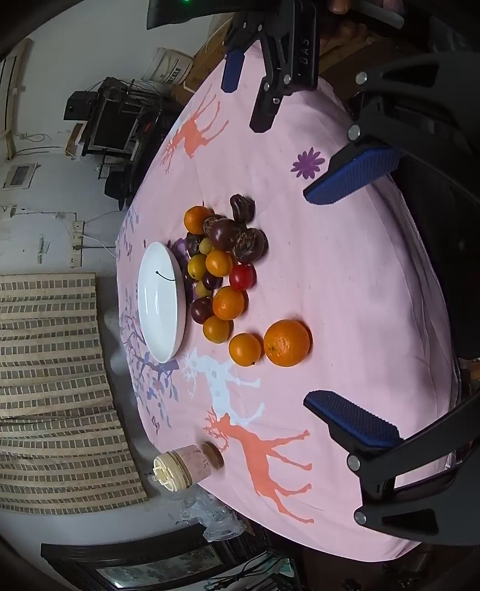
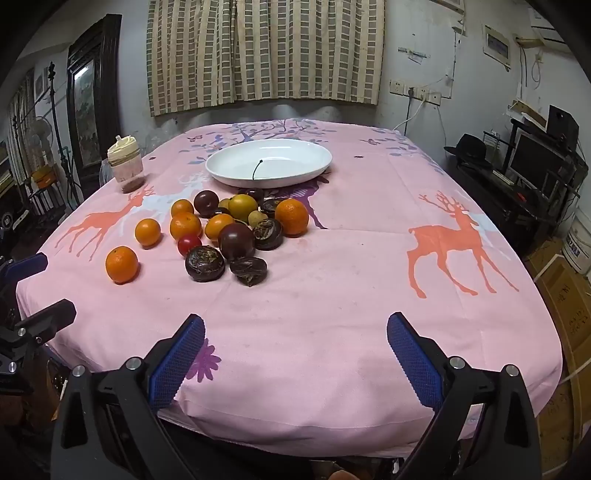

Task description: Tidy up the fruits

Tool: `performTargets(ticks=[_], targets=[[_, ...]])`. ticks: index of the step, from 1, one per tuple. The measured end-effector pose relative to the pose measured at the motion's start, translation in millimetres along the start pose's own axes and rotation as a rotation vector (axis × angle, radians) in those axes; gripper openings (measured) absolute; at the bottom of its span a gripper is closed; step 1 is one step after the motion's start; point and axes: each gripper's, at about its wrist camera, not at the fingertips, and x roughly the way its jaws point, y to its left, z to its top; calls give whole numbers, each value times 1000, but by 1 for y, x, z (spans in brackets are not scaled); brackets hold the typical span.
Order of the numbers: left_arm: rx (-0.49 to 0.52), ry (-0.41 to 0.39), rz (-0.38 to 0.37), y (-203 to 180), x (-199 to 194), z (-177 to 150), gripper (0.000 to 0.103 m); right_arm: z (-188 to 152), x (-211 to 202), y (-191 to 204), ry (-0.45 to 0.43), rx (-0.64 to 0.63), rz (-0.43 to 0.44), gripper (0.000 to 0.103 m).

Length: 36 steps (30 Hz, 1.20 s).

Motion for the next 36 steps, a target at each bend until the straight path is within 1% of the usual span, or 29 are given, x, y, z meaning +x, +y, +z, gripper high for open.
performTargets(ticks=[2,3,6,7,13,36], targets=[[-2,1,5,0,0,0,99,0,0,0,-3,-5,-5,99],[-11,4,-11,1,0,0,99,0,0,0,-3,-4,-5,99],[-19,13,-20,4,2,-1,99,0,0,0,-3,-1,-3,99],[-24,17,-25,7,1,3,99,0,0,0,-2,0,-2,99],[-32,22,-15,6,5,-4,99,0,1,0,-2,1,2,99],[-38,38,-10,8,6,-4,99,0,2,1,2,3,4,99]])
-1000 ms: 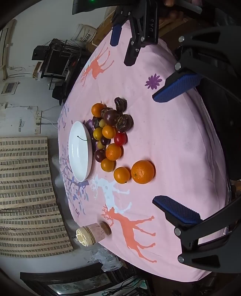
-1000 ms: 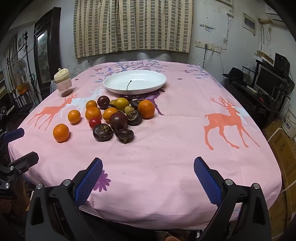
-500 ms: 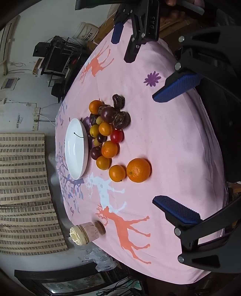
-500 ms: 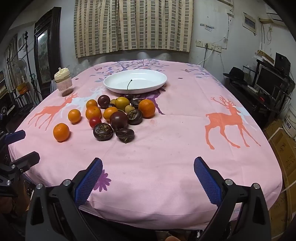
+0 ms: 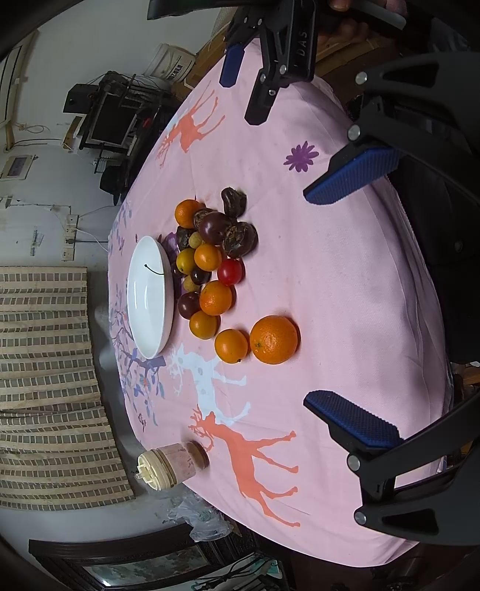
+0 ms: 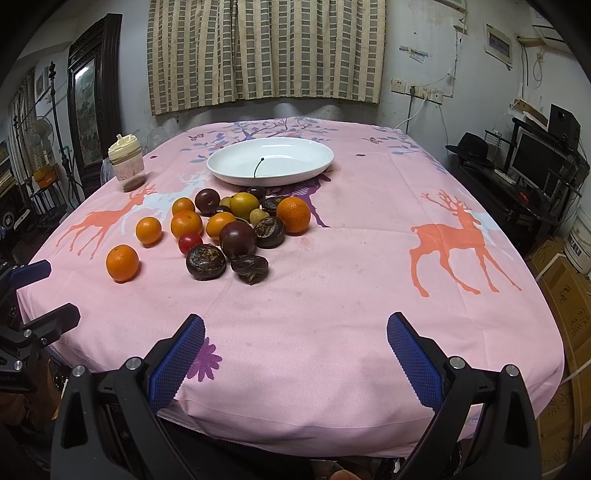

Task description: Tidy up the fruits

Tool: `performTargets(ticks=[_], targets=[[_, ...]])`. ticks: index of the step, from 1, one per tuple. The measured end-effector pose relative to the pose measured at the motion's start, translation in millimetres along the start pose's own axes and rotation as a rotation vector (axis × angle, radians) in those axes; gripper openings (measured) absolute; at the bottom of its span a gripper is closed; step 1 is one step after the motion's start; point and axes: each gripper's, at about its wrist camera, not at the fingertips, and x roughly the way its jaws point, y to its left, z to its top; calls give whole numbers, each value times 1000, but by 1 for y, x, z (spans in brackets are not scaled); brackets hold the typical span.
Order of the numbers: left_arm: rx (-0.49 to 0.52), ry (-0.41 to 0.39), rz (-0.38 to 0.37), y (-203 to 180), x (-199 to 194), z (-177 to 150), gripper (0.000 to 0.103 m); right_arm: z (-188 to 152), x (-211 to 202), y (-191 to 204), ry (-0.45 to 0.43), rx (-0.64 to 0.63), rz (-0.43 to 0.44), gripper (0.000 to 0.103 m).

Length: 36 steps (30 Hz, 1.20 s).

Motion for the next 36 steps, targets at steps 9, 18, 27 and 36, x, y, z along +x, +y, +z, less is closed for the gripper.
performTargets(ticks=[9,18,27,36], targets=[[0,0,0,0,0,0,99,0,0,0,1,1,0,99],[1,1,0,0,0,0,99,0,1,0,2,0,0,99],[2,1,1,0,0,0,99,-1,2,0,4,1,-1,99],[2,3,0,0,0,0,99,6,0,-2,6,0,-1,99]])
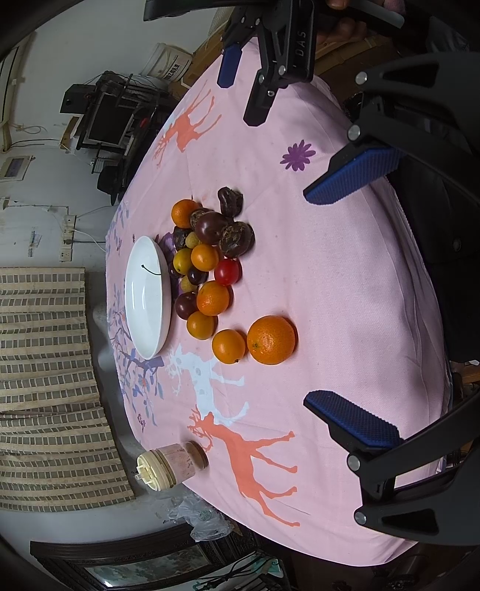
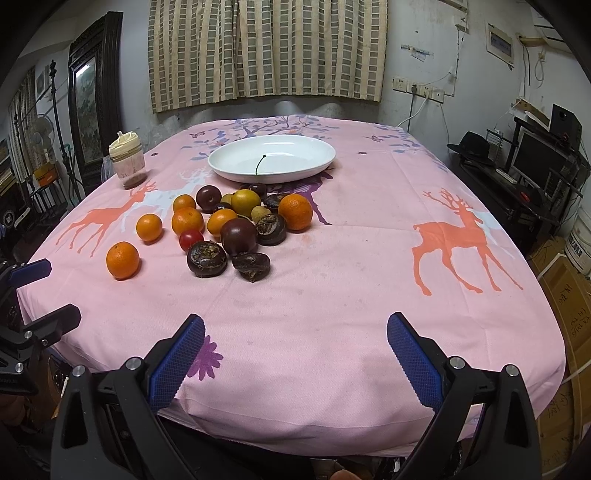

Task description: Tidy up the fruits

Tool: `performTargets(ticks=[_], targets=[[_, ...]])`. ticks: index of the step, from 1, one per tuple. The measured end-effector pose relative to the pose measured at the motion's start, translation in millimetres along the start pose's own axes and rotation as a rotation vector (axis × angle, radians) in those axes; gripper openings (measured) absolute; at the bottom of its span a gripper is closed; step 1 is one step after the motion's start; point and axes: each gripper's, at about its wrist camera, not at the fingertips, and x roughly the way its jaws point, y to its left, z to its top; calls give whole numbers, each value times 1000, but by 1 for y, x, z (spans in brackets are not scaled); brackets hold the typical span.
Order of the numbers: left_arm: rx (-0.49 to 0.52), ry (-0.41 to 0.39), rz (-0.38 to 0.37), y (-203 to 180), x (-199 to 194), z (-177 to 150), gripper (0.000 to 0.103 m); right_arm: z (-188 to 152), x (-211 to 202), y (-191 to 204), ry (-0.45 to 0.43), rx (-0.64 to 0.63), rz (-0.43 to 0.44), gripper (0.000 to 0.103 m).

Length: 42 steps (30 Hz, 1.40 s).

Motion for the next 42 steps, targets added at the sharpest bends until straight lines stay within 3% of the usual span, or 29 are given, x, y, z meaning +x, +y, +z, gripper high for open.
performTargets(ticks=[26,31,36,38,42], targets=[[-16,33,6,15,12,-7,99,-5,15,2,16,-11,-13,99],[-40,23,21,34,19,-11,99,-7,27,2,38,-2,92,99],[-75,20,-32,54,29,-13,99,-5,46,1,76,2,101,99],[-72,21,-54,57,34,-13,99,2,55,3,89,-7,114,85],[-56,25,-67,59,45,-11,99,17,72,12,98,-48,138,73]])
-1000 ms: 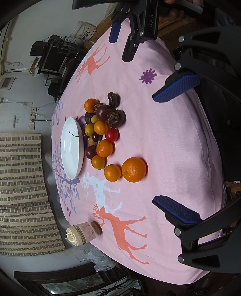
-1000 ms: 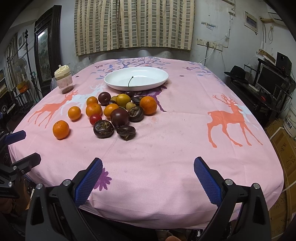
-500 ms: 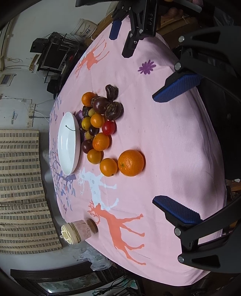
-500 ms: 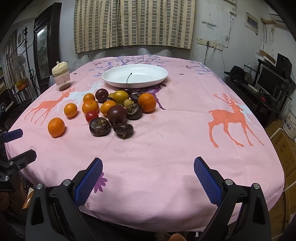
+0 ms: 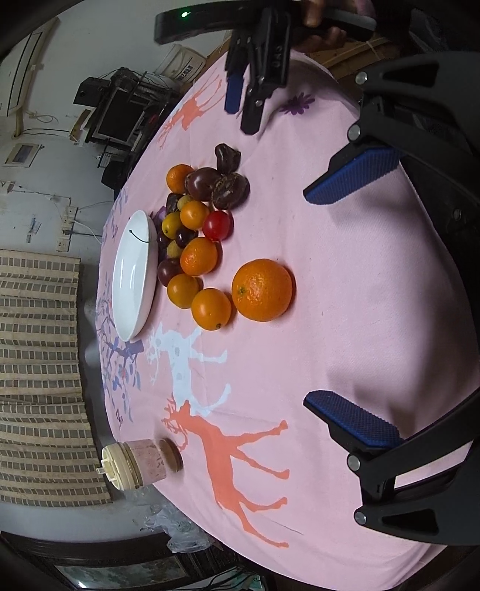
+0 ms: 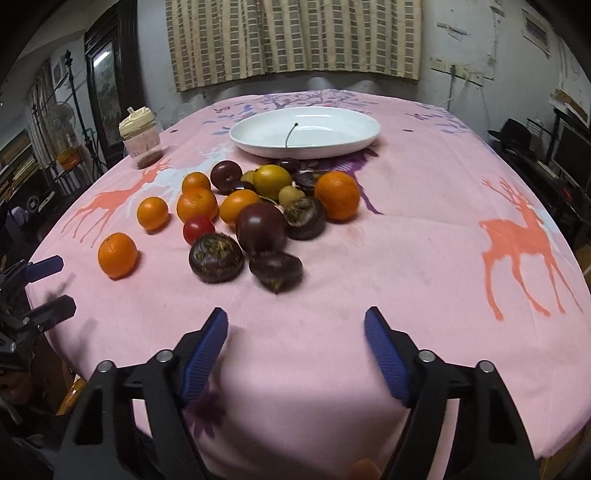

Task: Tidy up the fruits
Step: 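Grasp a mangosteen with the right tool while the left tool grasps an orange, then carry both fruits to the white plate and release them there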

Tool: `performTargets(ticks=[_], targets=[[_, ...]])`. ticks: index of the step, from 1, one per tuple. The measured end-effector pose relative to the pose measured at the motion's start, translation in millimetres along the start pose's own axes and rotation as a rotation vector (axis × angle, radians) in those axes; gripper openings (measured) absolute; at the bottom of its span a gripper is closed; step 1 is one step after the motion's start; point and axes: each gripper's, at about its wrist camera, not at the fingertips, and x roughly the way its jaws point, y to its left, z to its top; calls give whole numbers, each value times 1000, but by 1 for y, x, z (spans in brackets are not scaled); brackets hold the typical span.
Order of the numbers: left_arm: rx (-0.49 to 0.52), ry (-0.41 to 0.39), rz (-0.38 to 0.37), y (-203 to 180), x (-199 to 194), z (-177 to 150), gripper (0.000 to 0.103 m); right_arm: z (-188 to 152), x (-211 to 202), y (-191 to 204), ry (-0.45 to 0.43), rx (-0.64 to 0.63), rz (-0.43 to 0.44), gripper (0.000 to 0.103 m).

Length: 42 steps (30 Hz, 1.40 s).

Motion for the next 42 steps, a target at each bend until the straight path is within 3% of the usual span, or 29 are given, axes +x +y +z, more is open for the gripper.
performTargets(ticks=[4,9,12,13,15,17,19,26,28,32,37,42], targets=[[-13,9,-13,8,9,3,99,17,23,3,38,-20,21,61],[-22,15,-41,16,18,10,99,29,38,0,53,-20,45,59],[-26,26,-63,18,27,16,99,31,42,1,53,-31,71,45],[-27,30,-66,17,29,18,99,31,42,2,50,-33,81,36],[-23,35,-67,16,35,23,98,30,40,5,44,-41,77,36],[-14,43,-73,15,42,28,93,28,38,3,38,-31,87,36],[-8,65,-84,13,49,33,76,25,34,-1,37,-11,108,36],[-9,113,-76,9,67,36,60,17,21,-10,17,6,115,36],[-9,114,-108,7,65,37,45,17,17,-12,7,10,122,36],[-25,112,-117,8,62,45,45,24,9,-17,-25,20,147,36],[-25,36,-189,14,63,107,45,73,2,-25,-114,9,166,36],[-63,13,-187,20,115,194,45,153,38,-38,-159,39,148,36]])
